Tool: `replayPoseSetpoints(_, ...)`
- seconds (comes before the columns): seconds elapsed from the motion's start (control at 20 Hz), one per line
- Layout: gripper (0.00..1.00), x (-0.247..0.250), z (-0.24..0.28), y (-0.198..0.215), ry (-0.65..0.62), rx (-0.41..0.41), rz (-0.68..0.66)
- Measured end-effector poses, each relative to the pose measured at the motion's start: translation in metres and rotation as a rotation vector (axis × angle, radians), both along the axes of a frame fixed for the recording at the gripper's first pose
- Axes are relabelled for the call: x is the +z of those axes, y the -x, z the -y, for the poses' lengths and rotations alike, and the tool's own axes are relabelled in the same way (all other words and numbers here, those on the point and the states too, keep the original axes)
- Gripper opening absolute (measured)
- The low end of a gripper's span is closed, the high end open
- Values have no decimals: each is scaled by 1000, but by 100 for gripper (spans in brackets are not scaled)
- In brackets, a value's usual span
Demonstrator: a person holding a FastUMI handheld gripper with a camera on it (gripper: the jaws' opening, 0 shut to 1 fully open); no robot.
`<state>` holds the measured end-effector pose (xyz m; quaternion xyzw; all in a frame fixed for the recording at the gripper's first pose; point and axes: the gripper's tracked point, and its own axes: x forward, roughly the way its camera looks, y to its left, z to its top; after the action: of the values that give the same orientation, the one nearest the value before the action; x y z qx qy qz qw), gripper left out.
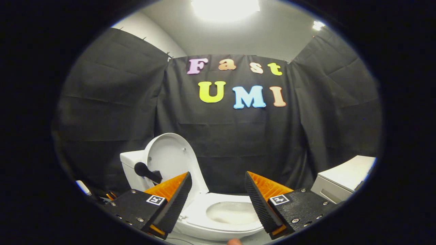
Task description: Open the toilet lid.
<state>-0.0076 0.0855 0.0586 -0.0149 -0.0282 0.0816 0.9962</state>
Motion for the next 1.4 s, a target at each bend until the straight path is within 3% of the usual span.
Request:
replayPoseSetpoints(0.45,95,-2,61,-8,-40,-92,-14)
replayPoseSetpoints(1.4,95,-16,63,-7,-42,-106,-38)
